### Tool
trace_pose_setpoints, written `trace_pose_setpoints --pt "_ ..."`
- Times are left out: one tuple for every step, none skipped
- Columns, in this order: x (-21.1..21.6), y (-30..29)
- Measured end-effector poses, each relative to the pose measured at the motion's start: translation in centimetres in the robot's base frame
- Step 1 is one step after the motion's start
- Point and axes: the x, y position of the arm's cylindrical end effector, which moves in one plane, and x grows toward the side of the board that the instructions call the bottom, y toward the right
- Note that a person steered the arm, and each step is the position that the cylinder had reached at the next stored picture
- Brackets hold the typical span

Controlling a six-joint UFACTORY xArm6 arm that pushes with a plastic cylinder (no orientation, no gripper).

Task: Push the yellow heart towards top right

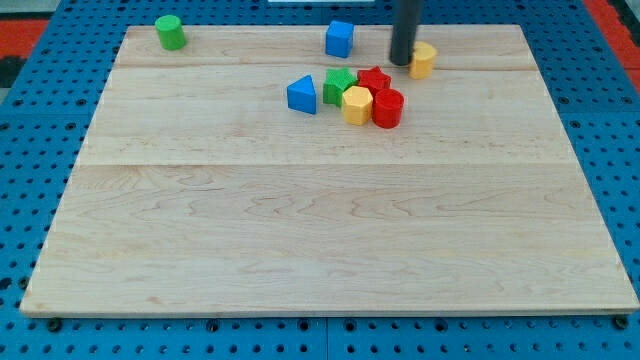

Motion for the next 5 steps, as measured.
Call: trace_pose_setpoints --pt "1.0 1.3" --pt "2.8 1.0" --pt "1.7 3.5" --pt "-0.5 5.1" --pt "-2.4 5.8"
